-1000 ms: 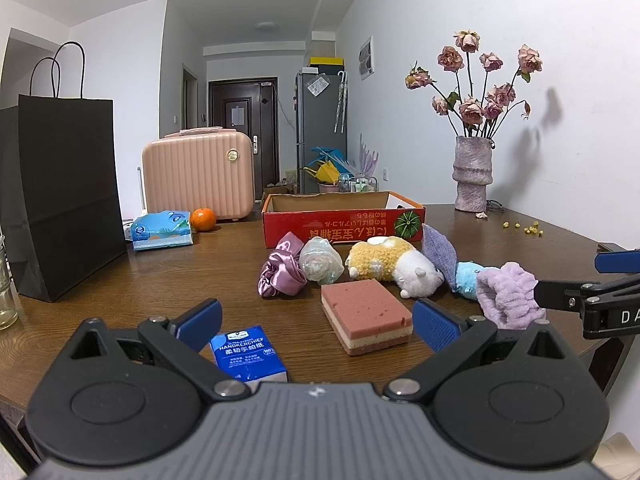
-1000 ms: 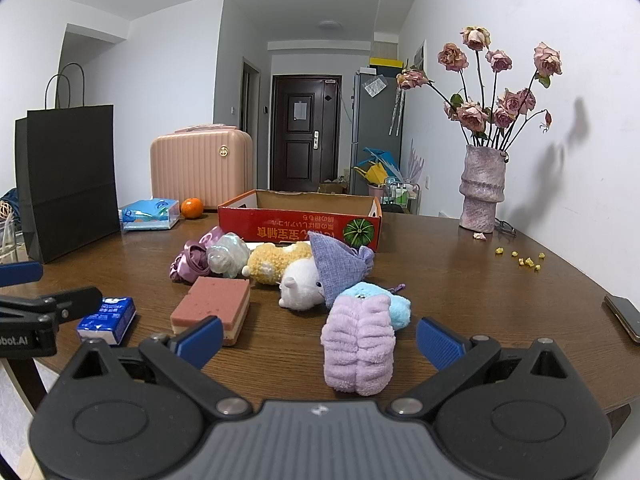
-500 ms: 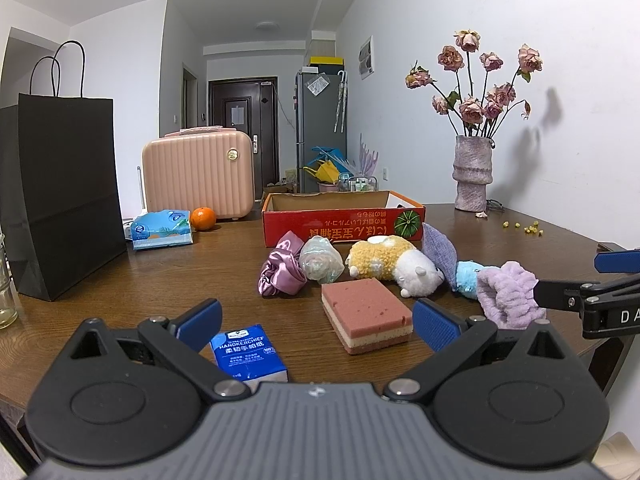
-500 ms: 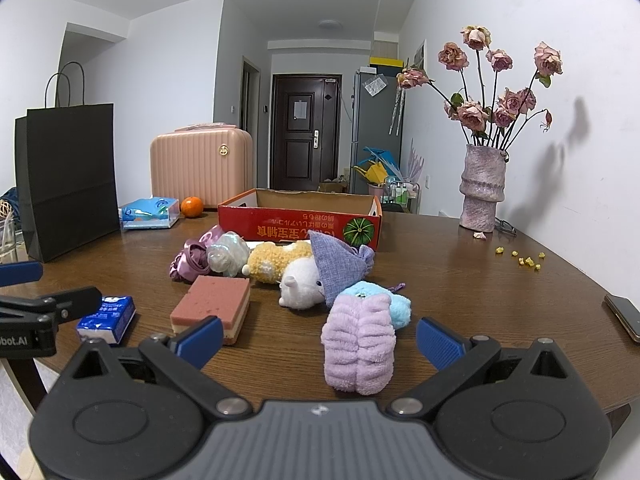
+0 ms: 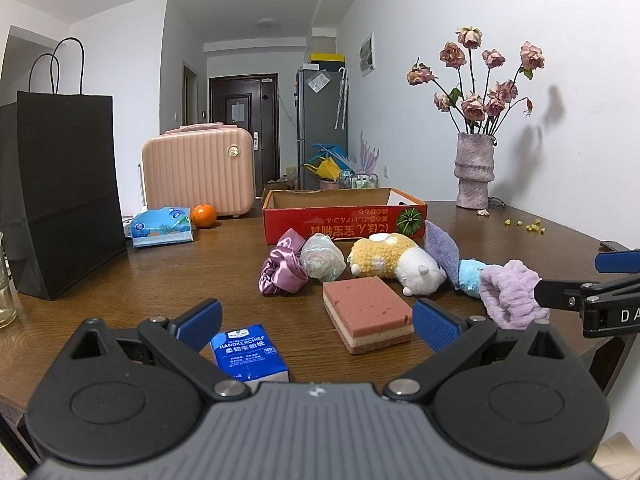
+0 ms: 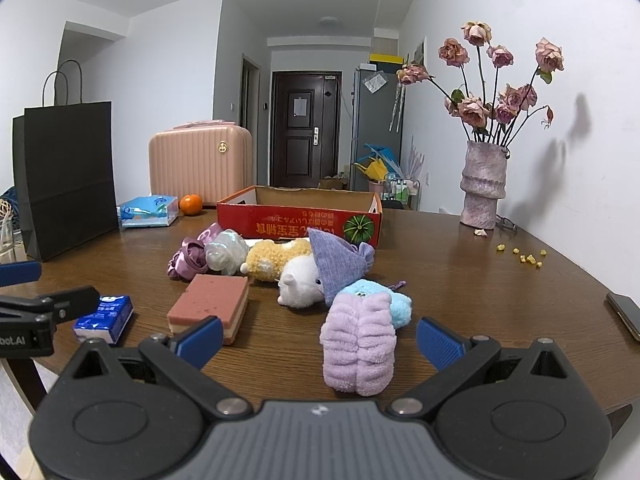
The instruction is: Organize soft objects
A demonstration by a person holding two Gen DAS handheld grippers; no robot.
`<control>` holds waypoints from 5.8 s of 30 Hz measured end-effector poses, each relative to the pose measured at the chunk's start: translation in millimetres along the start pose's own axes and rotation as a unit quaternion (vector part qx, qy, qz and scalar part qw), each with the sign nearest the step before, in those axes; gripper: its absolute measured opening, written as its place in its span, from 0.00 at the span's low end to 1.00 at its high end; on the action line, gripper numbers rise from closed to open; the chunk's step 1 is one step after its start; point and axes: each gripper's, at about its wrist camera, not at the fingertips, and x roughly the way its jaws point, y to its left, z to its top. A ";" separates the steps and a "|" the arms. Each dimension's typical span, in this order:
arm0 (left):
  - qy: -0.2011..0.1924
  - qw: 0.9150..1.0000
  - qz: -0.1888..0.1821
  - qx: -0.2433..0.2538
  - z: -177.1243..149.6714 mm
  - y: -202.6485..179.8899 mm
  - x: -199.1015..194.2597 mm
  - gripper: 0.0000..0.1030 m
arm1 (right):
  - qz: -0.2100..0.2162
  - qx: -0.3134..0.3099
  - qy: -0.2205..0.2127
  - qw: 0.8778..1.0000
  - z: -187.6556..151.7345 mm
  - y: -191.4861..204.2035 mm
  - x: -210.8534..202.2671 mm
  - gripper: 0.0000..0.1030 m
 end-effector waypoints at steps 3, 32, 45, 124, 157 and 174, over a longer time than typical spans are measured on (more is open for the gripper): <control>0.004 1.000 0.001 -0.001 -0.1 1.4 3.4 1.00 | 0.000 0.000 0.002 1.000 1.3 -0.6 2.5 1.00; 0.111 0.991 0.066 -0.044 -5.9 22.6 66.3 1.00 | -0.011 0.020 0.040 0.999 -1.8 -14.2 30.0 1.00; 0.153 0.980 0.109 -0.065 -13.4 31.7 95.4 0.99 | -0.016 0.026 0.064 0.998 -8.6 -19.3 53.8 1.00; 0.115 0.988 0.073 -0.076 -0.3 39.4 105.7 0.51 | 0.029 0.046 0.054 0.997 -0.4 -27.6 102.7 0.41; 0.061 0.995 0.038 -0.068 63.7 38.8 157.7 0.51 | 0.069 0.014 -0.006 0.997 70.7 -25.0 165.4 0.41; 0.052 0.997 0.023 -0.058 97.6 33.5 203.1 0.51 | 0.074 0.006 -0.013 0.997 100.7 -31.6 211.7 0.41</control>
